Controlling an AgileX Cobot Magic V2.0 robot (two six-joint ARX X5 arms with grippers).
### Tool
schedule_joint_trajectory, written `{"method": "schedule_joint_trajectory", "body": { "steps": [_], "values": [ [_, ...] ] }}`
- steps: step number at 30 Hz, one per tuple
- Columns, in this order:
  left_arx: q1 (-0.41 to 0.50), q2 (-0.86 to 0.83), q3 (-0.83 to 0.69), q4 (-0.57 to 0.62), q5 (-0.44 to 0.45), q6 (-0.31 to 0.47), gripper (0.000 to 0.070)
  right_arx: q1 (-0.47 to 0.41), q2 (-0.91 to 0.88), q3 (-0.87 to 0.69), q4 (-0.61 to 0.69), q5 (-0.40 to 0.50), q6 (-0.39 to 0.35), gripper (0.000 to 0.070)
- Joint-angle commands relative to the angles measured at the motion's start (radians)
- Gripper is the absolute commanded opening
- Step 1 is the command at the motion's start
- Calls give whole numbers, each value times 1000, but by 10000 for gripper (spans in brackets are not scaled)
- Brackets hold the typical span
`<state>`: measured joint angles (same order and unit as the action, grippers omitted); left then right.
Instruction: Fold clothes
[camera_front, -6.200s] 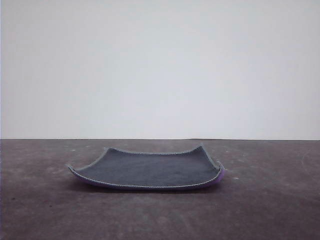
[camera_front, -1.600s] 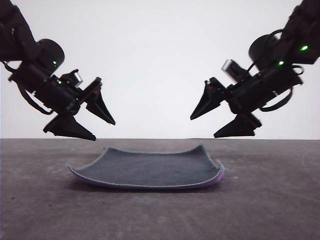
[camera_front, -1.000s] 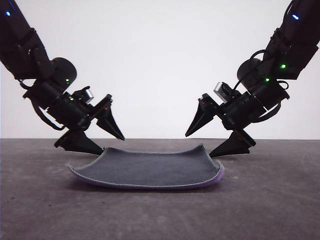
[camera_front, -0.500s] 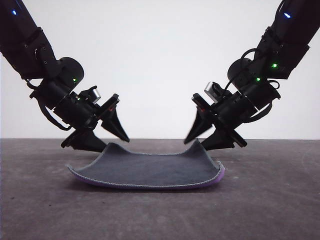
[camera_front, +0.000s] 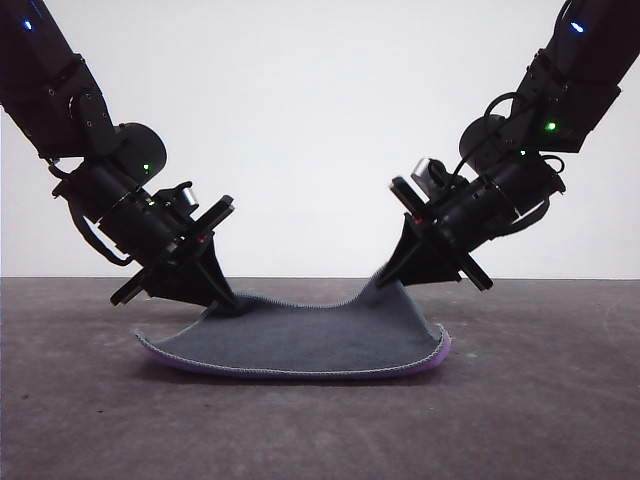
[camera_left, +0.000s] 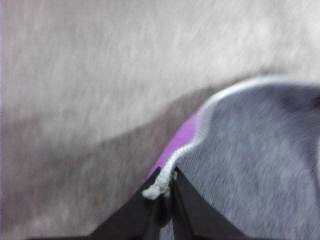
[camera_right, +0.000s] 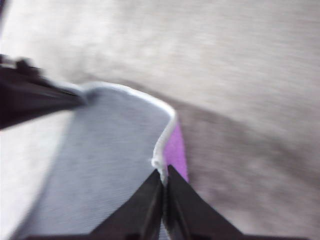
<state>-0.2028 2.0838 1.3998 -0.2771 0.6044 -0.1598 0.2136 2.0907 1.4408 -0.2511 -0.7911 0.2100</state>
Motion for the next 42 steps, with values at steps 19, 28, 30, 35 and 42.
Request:
{"method": "schedule_joint_trajectory", "body": {
  "steps": [19,28,30,35,42],
  "values": [
    [-9,-157,23,-342,23,147,10,2,-36,112,-500,-73,-288,0],
    [-35,-198,23,-490,23,210,10,13,-77,112,-670,-72,-366,0],
    [-43,-199,23,-518,23,226,10,16,-77,112,-708,-72,-387,0],
    [-61,-199,23,-577,23,247,10,32,-77,112,-782,-72,-423,0],
    [-68,-199,23,-661,23,281,10,41,-77,112,-854,-69,-446,0]
  ]
}}
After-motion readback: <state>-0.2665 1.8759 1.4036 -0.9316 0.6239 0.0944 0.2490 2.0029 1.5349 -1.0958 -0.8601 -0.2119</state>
